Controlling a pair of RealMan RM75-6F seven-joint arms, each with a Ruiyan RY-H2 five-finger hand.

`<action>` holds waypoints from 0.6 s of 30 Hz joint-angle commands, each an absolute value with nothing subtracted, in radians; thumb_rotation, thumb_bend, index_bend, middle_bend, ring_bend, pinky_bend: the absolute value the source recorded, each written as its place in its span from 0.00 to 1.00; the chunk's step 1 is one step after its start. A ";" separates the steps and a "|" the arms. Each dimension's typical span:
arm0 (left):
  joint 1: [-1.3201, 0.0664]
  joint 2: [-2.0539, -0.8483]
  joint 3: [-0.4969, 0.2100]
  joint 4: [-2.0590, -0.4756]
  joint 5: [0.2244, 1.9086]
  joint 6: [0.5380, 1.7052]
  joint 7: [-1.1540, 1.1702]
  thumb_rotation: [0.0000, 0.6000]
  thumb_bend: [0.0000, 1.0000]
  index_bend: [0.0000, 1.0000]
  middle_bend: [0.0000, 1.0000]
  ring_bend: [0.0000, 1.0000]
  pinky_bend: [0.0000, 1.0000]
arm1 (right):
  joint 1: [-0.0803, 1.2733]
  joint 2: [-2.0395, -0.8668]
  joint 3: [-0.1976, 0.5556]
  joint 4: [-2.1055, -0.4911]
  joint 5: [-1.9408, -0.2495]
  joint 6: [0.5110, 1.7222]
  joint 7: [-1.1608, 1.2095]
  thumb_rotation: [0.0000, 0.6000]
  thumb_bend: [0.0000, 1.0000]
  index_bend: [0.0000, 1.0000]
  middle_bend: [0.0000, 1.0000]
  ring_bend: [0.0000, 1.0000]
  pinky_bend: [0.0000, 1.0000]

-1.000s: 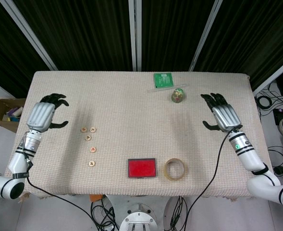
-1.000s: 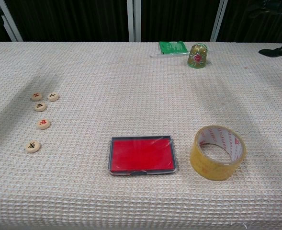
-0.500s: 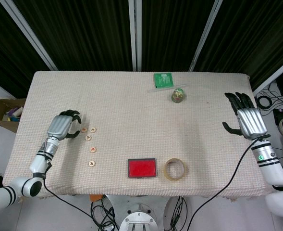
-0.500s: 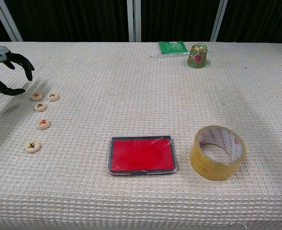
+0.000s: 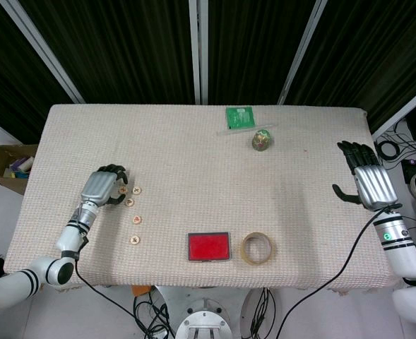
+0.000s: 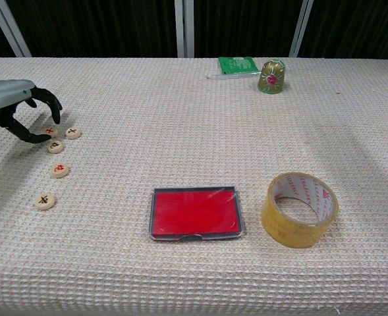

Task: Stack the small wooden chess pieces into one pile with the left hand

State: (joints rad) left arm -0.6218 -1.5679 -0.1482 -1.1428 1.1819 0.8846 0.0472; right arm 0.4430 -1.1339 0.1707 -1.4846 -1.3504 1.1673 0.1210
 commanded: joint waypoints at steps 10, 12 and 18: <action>-0.624 -1.582 -0.149 -1.115 1.166 0.860 0.045 1.00 0.32 0.45 0.22 0.15 0.20 | 0.438 -1.153 0.175 -1.458 -1.353 1.171 0.152 1.00 0.26 0.00 0.04 0.00 0.00; -0.624 -1.583 -0.150 -1.113 1.167 0.860 0.042 1.00 0.33 0.46 0.22 0.15 0.20 | 0.438 -1.157 0.175 -1.452 -1.354 1.171 0.155 1.00 0.26 0.00 0.03 0.00 0.00; -0.625 -1.583 -0.150 -1.111 1.176 0.862 0.032 1.00 0.40 0.53 0.22 0.15 0.20 | 0.431 -1.161 0.177 -1.446 -1.356 1.182 0.167 1.00 0.26 0.00 0.03 0.00 0.00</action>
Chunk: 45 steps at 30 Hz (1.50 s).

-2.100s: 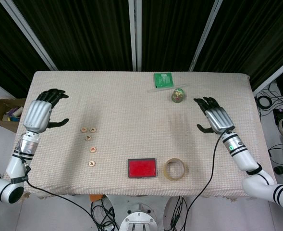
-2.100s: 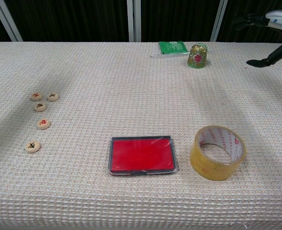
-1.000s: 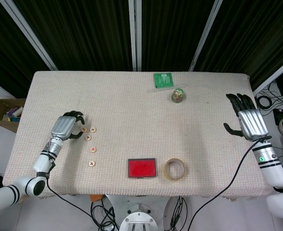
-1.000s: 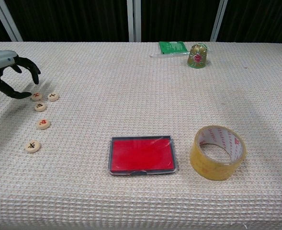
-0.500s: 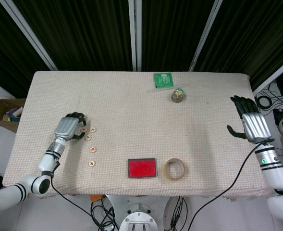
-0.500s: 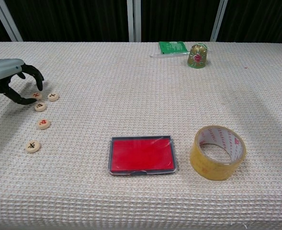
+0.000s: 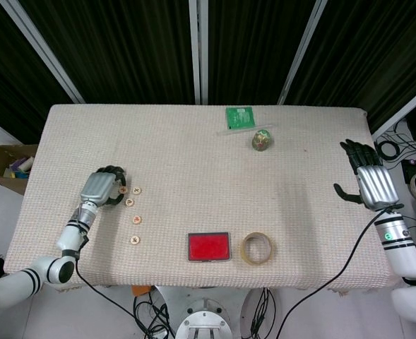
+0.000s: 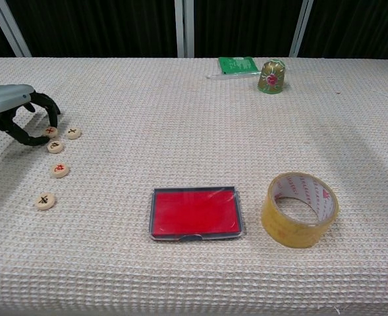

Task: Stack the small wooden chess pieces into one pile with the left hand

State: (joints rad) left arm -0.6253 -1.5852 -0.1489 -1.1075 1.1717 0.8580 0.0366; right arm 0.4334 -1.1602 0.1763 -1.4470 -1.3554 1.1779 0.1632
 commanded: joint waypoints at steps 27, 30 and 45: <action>-0.679 -1.557 -0.167 -1.222 1.132 0.847 0.143 1.00 0.42 0.52 0.22 0.15 0.20 | 0.399 -1.159 0.177 -1.416 -1.366 1.209 0.217 1.00 0.26 0.00 0.04 0.00 0.00; -0.681 -1.557 -0.165 -1.224 1.127 0.844 0.149 1.00 0.41 0.52 0.22 0.15 0.20 | 0.397 -1.159 0.176 -1.416 -1.368 1.209 0.220 1.00 0.26 0.00 0.04 0.00 0.00; -0.691 -1.567 -0.161 -1.224 1.108 0.841 0.173 1.00 0.35 0.48 0.21 0.15 0.20 | 0.388 -1.160 0.173 -1.410 -1.365 1.203 0.234 1.00 0.26 0.00 0.07 0.00 0.00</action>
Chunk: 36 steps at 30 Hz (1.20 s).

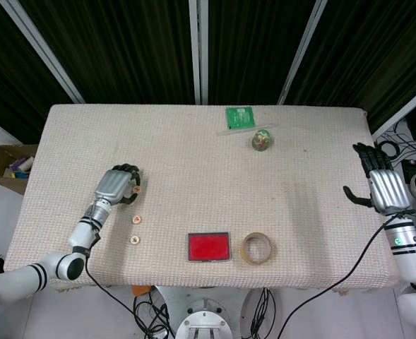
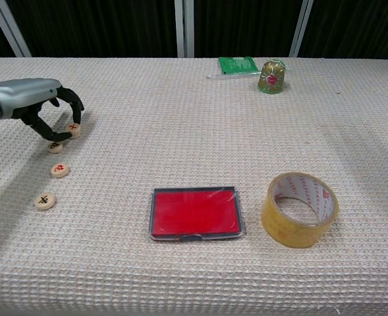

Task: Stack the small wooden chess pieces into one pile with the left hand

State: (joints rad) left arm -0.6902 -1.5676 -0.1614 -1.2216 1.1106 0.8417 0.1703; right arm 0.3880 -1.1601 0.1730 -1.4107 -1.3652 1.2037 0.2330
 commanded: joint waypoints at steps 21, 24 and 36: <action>-0.693 -1.565 -0.155 -1.229 1.094 0.844 0.188 1.00 0.31 0.44 0.20 0.15 0.20 | 0.379 -1.161 0.175 -1.400 -1.366 1.205 0.252 1.00 0.26 0.00 0.07 0.00 0.00; -0.694 -1.567 -0.156 -1.226 1.091 0.841 0.188 1.00 0.31 0.43 0.20 0.15 0.20 | 0.378 -1.162 0.175 -1.397 -1.366 1.205 0.254 1.00 0.26 0.00 0.07 0.00 0.00; -0.666 -1.509 -0.152 -1.308 1.114 0.913 0.205 1.00 0.30 0.33 0.18 0.14 0.20 | 0.372 -1.160 0.177 -1.392 -1.370 1.212 0.267 1.00 0.26 0.00 0.07 0.00 0.00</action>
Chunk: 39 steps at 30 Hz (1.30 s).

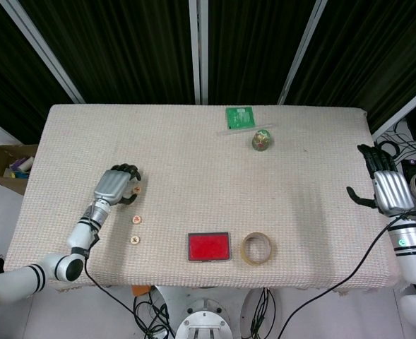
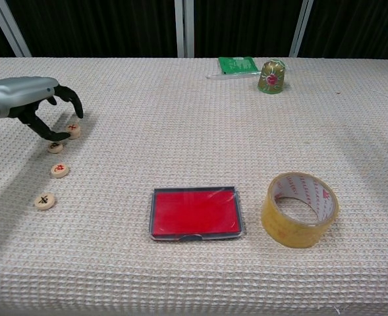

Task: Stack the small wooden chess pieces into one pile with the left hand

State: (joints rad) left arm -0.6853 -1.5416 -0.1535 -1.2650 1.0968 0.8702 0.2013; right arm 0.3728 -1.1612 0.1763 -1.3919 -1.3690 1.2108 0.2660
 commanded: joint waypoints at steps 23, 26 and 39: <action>-0.595 -1.489 -0.096 -1.404 1.142 0.964 0.201 1.00 0.28 0.41 0.17 0.13 0.20 | 0.369 -1.159 0.176 -1.396 -1.375 1.215 0.267 1.00 0.26 0.00 0.07 0.00 0.00; -0.594 -1.500 -0.094 -1.387 1.152 0.976 0.214 1.00 0.30 0.41 0.17 0.13 0.20 | 0.366 -1.159 0.176 -1.396 -1.372 1.216 0.267 1.00 0.26 0.00 0.07 0.00 0.00; -0.583 -1.534 -0.092 -1.347 1.180 1.012 0.240 1.00 0.31 0.44 0.05 0.02 0.13 | 0.363 -1.163 0.175 -1.387 -1.372 1.214 0.280 1.00 0.26 0.00 0.07 0.00 0.00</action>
